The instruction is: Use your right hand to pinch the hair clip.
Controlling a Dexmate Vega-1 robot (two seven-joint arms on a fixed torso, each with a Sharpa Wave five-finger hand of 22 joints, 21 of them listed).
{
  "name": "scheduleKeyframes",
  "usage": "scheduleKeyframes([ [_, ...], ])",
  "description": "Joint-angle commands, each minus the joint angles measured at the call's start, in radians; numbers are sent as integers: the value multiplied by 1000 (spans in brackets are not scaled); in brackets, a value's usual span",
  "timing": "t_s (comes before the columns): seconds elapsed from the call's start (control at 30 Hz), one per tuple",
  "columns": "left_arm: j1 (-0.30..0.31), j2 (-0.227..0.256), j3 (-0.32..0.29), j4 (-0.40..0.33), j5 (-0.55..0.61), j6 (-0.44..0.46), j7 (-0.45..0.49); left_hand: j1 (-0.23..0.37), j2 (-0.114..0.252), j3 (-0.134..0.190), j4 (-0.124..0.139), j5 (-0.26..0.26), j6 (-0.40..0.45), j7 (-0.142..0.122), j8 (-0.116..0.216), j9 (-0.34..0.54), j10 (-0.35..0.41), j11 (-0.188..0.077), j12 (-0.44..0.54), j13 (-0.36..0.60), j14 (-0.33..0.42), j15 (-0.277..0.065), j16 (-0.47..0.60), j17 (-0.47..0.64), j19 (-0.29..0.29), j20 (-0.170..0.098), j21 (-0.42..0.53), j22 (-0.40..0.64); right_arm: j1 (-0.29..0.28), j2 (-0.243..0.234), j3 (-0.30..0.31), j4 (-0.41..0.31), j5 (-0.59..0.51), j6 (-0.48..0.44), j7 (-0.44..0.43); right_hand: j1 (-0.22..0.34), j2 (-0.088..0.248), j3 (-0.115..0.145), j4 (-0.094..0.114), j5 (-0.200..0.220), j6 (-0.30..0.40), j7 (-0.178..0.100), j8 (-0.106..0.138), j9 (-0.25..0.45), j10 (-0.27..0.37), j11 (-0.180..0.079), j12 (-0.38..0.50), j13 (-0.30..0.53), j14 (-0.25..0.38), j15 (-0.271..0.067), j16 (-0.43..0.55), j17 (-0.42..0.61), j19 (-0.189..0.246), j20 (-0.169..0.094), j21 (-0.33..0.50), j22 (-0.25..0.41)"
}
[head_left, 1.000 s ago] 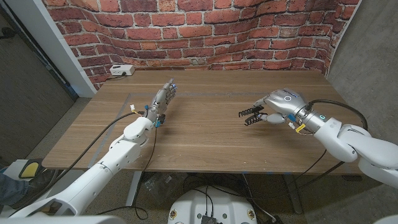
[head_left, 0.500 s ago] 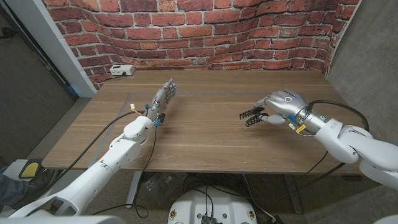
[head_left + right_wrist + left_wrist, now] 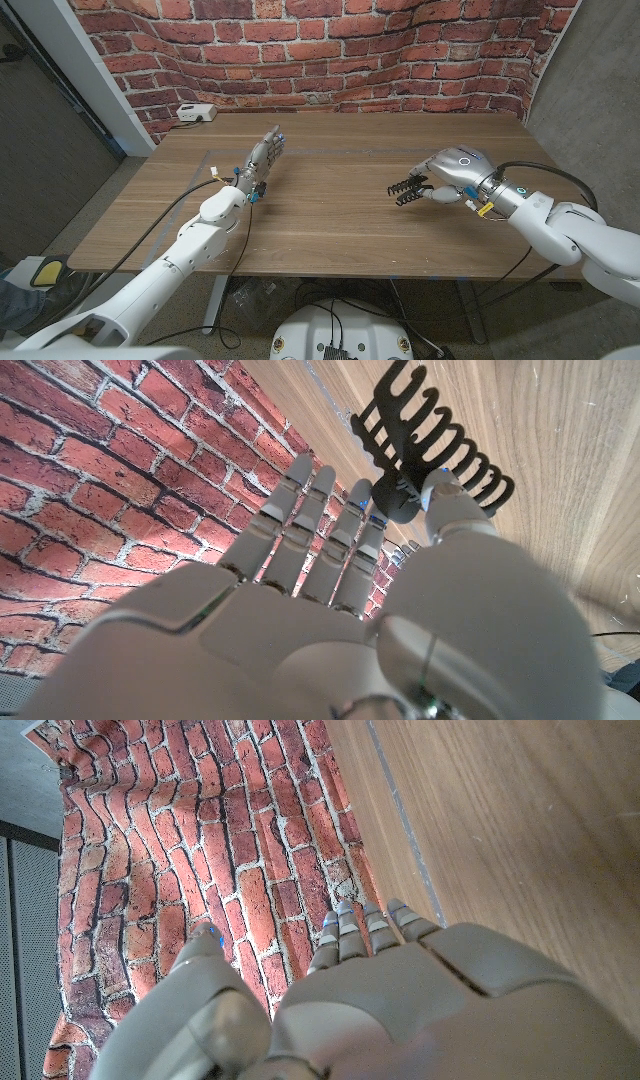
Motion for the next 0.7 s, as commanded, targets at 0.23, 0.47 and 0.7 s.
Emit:
scheduleKeyframes([
  [0.23,3,-2,-4,16,-12,-9,-8,4,-5,-4,-1,0,3,-6,0,4,5,-10,-2,2,3,-6,0,4,-5,5,1,5,12,3,28,-21,-3,33,122,-21,-5,-12,6,2,21,-36,-13,1,-21,0,-1,2,-21,-87,6,5,-4,4,-2,1],
  [0.47,8,-3,-6,20,-17,-12,-12,4,-5,-5,-1,0,2,-5,-1,4,5,-10,-2,2,3,-6,-1,4,-6,6,1,5,24,13,15,-21,-4,34,151,-31,-9,-18,9,1,13,-36,-19,1,-29,1,0,3,-31,-83,5,5,-8,7,-5,1],
  [0.7,17,0,-7,20,-23,-12,-16,4,-4,-6,-1,0,3,-5,0,4,5,-9,-2,2,2,-5,-1,4,-6,6,2,5,34,21,-15,8,7,31,146,-37,-12,-21,10,1,9,-36,-22,1,-33,1,0,3,-32,-81,7,6,-10,9,-6,1],
])
